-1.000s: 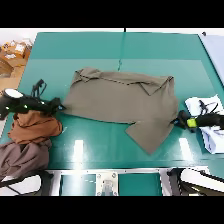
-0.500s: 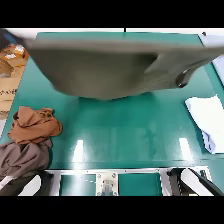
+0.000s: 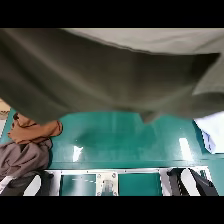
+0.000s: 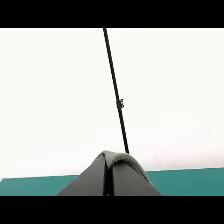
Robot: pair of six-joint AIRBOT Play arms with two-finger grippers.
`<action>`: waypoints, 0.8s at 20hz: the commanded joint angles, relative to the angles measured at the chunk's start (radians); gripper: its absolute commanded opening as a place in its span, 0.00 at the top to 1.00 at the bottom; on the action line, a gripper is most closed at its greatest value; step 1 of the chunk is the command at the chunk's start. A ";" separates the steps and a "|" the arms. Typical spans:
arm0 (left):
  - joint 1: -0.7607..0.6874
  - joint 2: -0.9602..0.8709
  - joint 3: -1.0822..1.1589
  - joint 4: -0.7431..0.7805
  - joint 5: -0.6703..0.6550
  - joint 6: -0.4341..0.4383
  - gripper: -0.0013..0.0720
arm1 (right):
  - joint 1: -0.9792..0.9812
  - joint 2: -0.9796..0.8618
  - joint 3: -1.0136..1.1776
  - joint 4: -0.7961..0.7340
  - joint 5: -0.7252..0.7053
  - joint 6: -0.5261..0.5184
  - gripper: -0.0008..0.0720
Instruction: Fold the shirts.
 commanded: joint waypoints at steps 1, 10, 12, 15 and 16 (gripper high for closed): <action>0.000 -0.039 -0.075 0.026 -0.003 -0.015 0.95 | 0.000 -0.017 -0.054 0.009 -0.018 0.006 0.97; -0.114 -0.516 -0.499 -0.105 0.182 0.119 0.95 | 0.219 -0.426 -0.671 0.084 -0.293 -0.202 0.97; -0.171 -0.660 -0.525 -0.105 0.268 0.122 0.95 | 0.235 -0.599 -0.683 0.089 -0.342 -0.209 0.97; -0.213 -0.840 -0.524 -0.109 0.403 0.080 0.95 | 0.232 -0.829 -0.654 0.140 -0.405 -0.227 0.97; -0.218 -0.878 -0.524 -0.117 0.451 0.062 0.95 | 0.232 -0.900 -0.623 0.153 -0.413 -0.227 0.97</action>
